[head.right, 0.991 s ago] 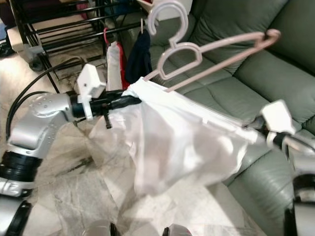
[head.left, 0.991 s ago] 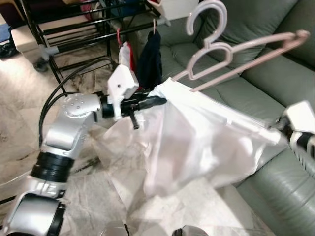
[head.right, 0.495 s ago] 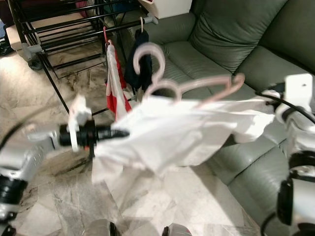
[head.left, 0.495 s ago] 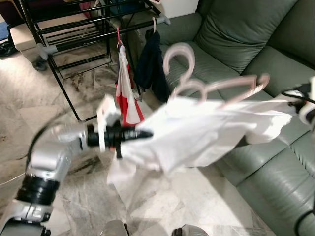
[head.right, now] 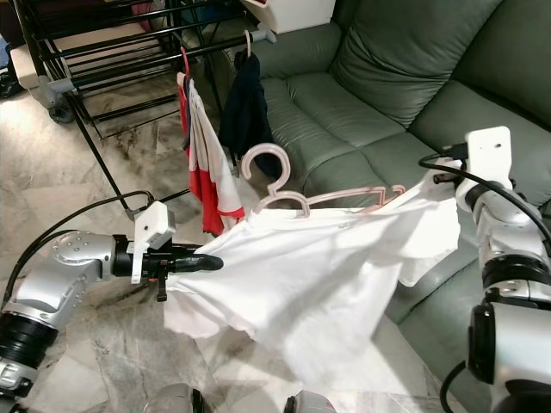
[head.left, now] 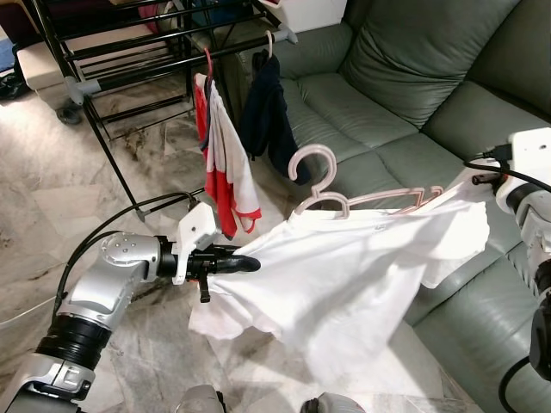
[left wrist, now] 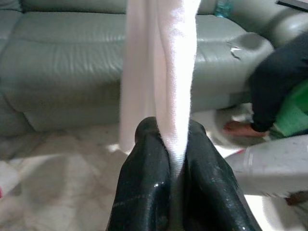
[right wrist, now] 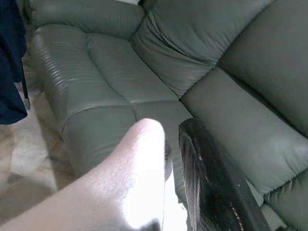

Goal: Hang hanger

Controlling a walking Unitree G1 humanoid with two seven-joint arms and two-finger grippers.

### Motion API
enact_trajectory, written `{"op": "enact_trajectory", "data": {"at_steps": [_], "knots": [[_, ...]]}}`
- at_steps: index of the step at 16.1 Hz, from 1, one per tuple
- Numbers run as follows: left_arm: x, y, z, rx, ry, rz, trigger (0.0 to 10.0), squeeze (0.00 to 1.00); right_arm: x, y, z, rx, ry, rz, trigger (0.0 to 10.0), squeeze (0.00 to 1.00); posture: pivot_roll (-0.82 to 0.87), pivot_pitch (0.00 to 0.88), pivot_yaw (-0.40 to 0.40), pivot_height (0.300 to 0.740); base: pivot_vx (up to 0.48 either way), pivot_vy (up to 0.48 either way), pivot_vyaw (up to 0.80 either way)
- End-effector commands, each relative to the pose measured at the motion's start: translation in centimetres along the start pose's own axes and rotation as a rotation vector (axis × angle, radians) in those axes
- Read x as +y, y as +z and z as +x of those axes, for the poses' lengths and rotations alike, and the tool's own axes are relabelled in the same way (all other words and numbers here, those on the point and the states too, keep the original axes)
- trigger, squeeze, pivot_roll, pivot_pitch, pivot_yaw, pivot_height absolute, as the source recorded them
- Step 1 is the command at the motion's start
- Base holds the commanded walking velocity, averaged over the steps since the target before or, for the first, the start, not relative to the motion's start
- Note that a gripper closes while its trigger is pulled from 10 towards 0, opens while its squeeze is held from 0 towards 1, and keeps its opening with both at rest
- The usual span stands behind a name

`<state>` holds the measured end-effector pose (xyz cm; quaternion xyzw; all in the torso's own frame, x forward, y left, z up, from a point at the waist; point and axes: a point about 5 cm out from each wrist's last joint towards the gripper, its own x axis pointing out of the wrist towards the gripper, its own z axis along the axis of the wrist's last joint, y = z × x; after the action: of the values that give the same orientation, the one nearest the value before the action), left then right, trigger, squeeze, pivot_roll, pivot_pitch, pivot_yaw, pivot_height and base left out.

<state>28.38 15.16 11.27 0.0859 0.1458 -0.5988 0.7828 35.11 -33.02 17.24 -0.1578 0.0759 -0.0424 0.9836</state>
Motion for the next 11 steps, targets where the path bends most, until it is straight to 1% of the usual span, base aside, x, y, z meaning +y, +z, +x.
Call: {"op": "enact_trajectory", "data": {"at_steps": [1, 2, 3, 4, 5, 6, 7, 8, 9, 11], "knots": [[0.4, 0.1, -0.1, 0.012, 0.021, 0.016, 0.0, 0.00, -0.4, 1.3, 0.2, -0.040, -0.008, -0.023, 0.0, 0.00, -0.02, 0.022, -0.035, 0.740, 0.000, 0.000, 0.00], [1.0, 0.5, 0.1, -0.072, 0.077, -0.029, 0.0, 0.00, 0.1, 0.2, 0.1, 0.023, 0.035, -0.045, 0.0, 0.00, -0.02, 0.020, -0.036, 0.740, 0.000, 0.000, 0.00], [1.7, 1.0, 0.0, -0.136, 0.145, -0.034, 0.0, 0.00, 0.6, -1.7, -0.2, 0.131, 0.089, -0.075, 0.0, 0.00, -0.02, 0.020, -0.036, 0.740, 0.000, 0.000, 0.00], [1.8, 1.2, 0.0, -0.149, 0.160, -0.033, 0.0, 0.00, 0.7, -2.1, -0.3, 0.156, 0.102, -0.080, 0.0, 0.00, -0.02, 0.020, -0.038, 0.740, 0.000, 0.000, 0.00], [2.3, 1.8, -0.1, -0.216, 0.196, -0.059, 0.0, 0.00, 0.7, -3.2, -0.6, 0.203, 0.079, -0.082, 0.0, 0.00, -0.02, 0.020, -0.038, 0.740, 0.000, 0.000, 0.00], [2.0, 2.1, -0.1, -0.241, 0.167, -0.076, 0.0, 0.00, 0.1, -3.5, -0.7, 0.216, -0.002, -0.079, 0.0, 0.00, -0.01, 0.021, -0.039, 0.740, 0.000, 0.000, 0.00], [1.6, 2.2, -0.1, -0.243, 0.128, -0.090, 0.0, 0.00, -0.3, -3.3, -0.7, 0.207, -0.052, -0.058, 0.0, 0.00, -0.01, 0.021, -0.039, 0.740, 0.000, 0.000, 0.00], [0.7, 1.8, 0.1, -0.218, 0.041, -0.111, 0.0, 0.00, -1.3, -2.4, -0.6, 0.165, -0.166, 0.010, 0.0, 0.00, -0.01, 0.021, -0.037, 0.740, 0.000, 0.000, 0.00], [0.1, 1.2, 0.1, -0.183, -0.009, -0.124, 0.0, 0.00, -1.5, -1.7, -0.4, 0.137, -0.193, 0.030, 0.0, 0.00, -0.01, 0.021, -0.036, 0.740, 0.000, 0.000, 0.00], [-0.8, 0.2, 0.2, -0.122, -0.088, -0.134, 0.0, 0.00, -1.7, -0.4, 0.0, 0.087, -0.219, 0.038, 0.0, 0.00, -0.01, 0.020, -0.035, 0.740, 0.000, 0.000, 0.00]]}}
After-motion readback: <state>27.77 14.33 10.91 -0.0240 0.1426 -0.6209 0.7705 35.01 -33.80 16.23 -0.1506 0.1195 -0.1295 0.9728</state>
